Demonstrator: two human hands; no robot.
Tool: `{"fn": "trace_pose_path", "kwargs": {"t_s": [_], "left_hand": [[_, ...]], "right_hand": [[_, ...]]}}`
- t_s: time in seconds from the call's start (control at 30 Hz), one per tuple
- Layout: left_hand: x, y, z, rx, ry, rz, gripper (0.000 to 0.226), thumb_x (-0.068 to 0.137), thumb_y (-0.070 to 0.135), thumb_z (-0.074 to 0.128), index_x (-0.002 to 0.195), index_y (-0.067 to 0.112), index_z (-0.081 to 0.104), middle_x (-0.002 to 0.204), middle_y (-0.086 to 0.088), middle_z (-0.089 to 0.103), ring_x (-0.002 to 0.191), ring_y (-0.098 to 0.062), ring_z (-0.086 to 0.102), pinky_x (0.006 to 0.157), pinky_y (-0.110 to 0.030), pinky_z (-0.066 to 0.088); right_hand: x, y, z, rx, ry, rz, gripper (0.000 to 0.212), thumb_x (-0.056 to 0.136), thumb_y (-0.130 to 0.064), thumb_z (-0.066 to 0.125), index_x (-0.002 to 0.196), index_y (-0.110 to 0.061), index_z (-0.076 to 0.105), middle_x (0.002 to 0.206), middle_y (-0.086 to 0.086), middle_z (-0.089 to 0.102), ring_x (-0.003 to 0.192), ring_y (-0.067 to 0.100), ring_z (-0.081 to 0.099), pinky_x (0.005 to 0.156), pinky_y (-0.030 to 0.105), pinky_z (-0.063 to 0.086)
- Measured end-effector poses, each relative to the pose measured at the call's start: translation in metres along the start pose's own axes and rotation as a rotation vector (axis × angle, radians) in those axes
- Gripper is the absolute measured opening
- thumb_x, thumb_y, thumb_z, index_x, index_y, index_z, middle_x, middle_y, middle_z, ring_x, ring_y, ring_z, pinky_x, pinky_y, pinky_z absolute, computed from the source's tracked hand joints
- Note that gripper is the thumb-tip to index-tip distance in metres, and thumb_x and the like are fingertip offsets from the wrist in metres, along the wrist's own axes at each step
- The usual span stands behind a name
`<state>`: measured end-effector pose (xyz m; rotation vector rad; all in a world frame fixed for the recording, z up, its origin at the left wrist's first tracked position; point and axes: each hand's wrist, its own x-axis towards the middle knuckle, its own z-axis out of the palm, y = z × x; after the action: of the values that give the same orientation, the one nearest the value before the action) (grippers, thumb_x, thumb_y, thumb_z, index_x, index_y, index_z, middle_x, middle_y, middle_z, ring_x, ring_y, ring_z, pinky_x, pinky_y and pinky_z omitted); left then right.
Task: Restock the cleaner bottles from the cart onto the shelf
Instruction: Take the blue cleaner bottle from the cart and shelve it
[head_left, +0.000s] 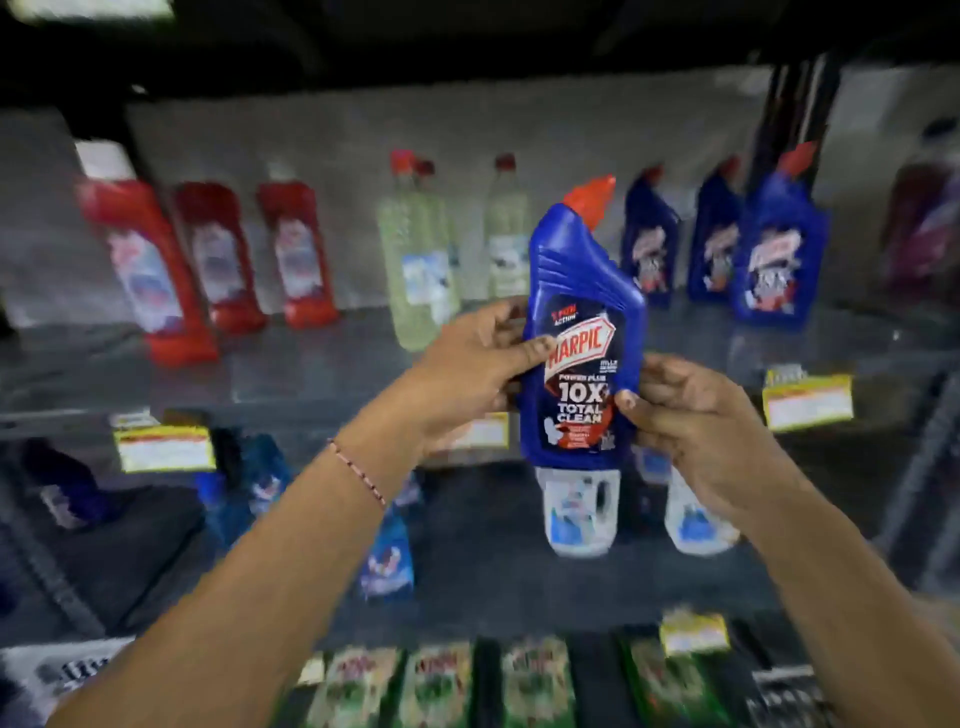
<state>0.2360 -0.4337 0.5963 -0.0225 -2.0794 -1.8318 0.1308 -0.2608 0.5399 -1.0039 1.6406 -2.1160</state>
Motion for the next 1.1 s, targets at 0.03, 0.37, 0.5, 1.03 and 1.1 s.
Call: {"fn": "trace_pose_path", "kwargs": {"t_s": [0.03, 0.37, 0.5, 1.03, 1.1], "left_hand": [[0.004, 0.012, -0.007, 0.012, 0.022, 0.037, 0.031, 0.096, 0.005, 0.053, 0.126, 0.011, 0.054, 0.092, 0.002, 0.069, 0.074, -0.015, 0.064, 0.073, -0.035, 0.055], [0.054, 0.068, -0.023, 0.010, 0.224, 0.263, 0.016, 0.096, 0.006, 0.052, 0.107, 0.018, 0.056, 0.095, 0.000, 0.070, 0.076, -0.013, 0.067, 0.067, -0.039, 0.059], [0.077, 0.047, -0.008, 0.013, 0.278, 0.259, 0.026, 0.094, 0.007, 0.056, 0.120, 0.011, 0.053, 0.109, -0.007, 0.068, 0.086, -0.019, 0.067, 0.071, -0.048, 0.059], [0.197, -0.069, 0.086, 0.150, 0.247, 0.110, 0.035, 0.088, 0.006, 0.065, 0.118, 0.019, 0.052, 0.109, -0.001, 0.068, 0.095, -0.015, 0.066, 0.075, -0.025, 0.057], [0.228, -0.083, 0.112, 0.247, 0.192, 0.087, 0.045, 0.081, 0.004, 0.072, 0.116, 0.020, 0.049, 0.101, 0.006, 0.064, 0.093, -0.012, 0.063, 0.073, -0.022, 0.054]], "right_hand": [[0.013, -0.011, 0.007, -0.007, -0.011, -0.033, 0.029, 0.088, 0.009, 0.058, 0.106, -0.011, 0.067, 0.084, -0.001, 0.081, 0.075, 0.011, 0.076, 0.060, 0.022, 0.059], [0.097, -0.079, 0.023, -0.174, -0.064, -0.220, 0.030, 0.092, 0.006, 0.057, 0.117, -0.005, 0.068, 0.101, 0.009, 0.078, 0.086, 0.013, 0.074, 0.074, 0.023, 0.062], [0.109, -0.067, 0.010, -0.214, -0.011, -0.221, 0.032, 0.093, 0.009, 0.054, 0.115, -0.010, 0.068, 0.089, -0.004, 0.081, 0.081, 0.004, 0.075, 0.067, 0.017, 0.058], [0.146, 0.017, -0.114, -0.321, 0.249, -0.011, 0.042, 0.094, 0.006, 0.055, 0.129, -0.015, 0.062, 0.117, 0.005, 0.074, 0.108, 0.019, 0.070, 0.098, 0.046, 0.055], [0.163, 0.025, -0.155, -0.355, 0.233, 0.001, 0.049, 0.092, 0.009, 0.055, 0.135, -0.014, 0.057, 0.122, 0.005, 0.072, 0.115, 0.018, 0.066, 0.100, 0.041, 0.054]]}}
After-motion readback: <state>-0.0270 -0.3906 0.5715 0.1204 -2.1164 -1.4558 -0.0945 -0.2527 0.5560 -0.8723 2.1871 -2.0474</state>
